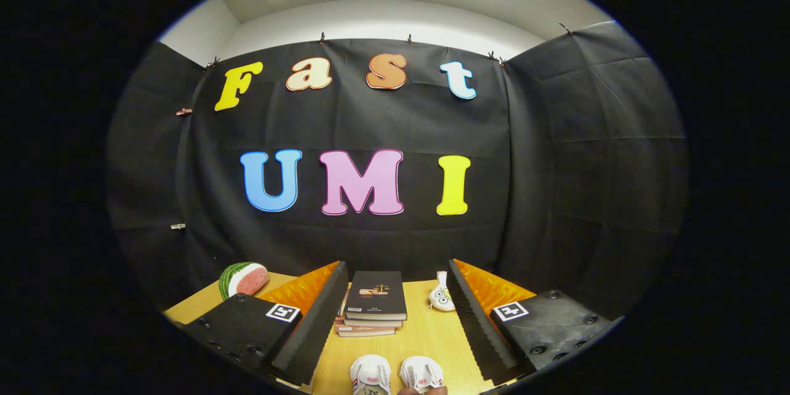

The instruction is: Open the storage box then place both shoes into the box .Put the left shoe in first, then the right shoe, with the right side of both shoes facing outward in a uniform manner.

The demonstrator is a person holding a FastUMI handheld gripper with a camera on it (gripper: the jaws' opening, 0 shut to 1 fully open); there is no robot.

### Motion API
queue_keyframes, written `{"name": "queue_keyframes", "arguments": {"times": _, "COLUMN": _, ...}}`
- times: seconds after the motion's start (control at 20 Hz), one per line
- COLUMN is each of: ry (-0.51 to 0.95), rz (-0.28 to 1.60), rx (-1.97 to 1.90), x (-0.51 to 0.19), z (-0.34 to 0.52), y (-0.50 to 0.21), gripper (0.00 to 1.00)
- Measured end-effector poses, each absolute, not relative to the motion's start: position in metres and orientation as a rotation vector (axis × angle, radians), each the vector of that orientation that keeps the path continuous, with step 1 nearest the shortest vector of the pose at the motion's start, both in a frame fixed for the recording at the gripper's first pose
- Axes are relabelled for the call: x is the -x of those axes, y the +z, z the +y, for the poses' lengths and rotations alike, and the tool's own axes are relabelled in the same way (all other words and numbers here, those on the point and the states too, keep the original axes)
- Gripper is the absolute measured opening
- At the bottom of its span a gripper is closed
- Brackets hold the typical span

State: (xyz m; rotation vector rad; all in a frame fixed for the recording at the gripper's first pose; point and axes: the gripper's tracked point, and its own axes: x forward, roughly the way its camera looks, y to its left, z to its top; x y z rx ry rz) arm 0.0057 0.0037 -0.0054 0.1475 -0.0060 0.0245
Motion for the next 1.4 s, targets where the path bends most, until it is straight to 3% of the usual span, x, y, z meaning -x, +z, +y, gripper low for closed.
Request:
{"name": "queue_keyframes", "arguments": {"times": 0.75, "ry": 0.067, "rz": 0.006, "rx": -0.026, "x": -0.014, "z": 0.027, "y": -0.012, "gripper": 0.97}}
{"name": "queue_keyframes", "arguments": {"times": 1.2, "ry": 0.73, "rz": 0.34, "rx": -0.121, "x": -0.004, "z": 0.16, "y": -0.09, "gripper": 0.97}}
{"name": "queue_keyframes", "arguments": {"times": 1.4, "ry": 0.917, "rz": 0.588, "rx": -0.235, "x": 0.012, "z": 0.193, "y": -0.148, "gripper": 0.98}}
